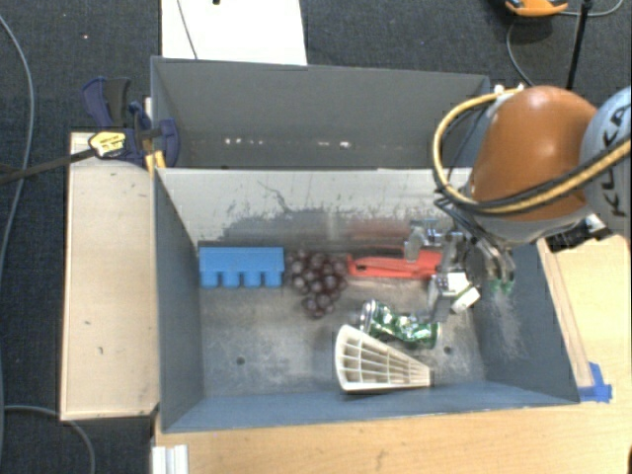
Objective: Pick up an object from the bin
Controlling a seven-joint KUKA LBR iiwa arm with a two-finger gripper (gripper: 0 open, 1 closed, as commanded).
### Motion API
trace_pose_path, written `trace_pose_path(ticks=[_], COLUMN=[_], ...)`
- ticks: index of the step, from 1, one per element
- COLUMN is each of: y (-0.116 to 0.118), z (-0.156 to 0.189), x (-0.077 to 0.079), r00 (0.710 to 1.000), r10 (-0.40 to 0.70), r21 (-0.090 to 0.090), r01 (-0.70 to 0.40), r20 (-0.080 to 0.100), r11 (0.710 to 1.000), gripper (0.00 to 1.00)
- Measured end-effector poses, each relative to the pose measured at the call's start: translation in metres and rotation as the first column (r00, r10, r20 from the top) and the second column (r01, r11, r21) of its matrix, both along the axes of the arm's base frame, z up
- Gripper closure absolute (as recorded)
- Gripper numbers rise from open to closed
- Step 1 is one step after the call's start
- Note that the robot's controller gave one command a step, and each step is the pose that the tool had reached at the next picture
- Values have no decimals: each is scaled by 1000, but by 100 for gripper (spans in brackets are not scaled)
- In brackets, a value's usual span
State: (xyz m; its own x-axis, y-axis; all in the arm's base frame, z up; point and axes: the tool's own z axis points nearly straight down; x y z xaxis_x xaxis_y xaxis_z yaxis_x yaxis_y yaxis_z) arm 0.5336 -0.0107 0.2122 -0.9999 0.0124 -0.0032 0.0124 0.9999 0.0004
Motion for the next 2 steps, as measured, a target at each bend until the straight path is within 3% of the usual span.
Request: trace_pose_path(ticks=[1, 2], y=[-10, -15], z=[-59, -103], x=[-4, -9], r00=[1000, 999], r10=[-27, -46], r21=[1, 1], r01=[27, 46], r20=[3, -6], r11=[1000, 999], gripper=[0, 0])
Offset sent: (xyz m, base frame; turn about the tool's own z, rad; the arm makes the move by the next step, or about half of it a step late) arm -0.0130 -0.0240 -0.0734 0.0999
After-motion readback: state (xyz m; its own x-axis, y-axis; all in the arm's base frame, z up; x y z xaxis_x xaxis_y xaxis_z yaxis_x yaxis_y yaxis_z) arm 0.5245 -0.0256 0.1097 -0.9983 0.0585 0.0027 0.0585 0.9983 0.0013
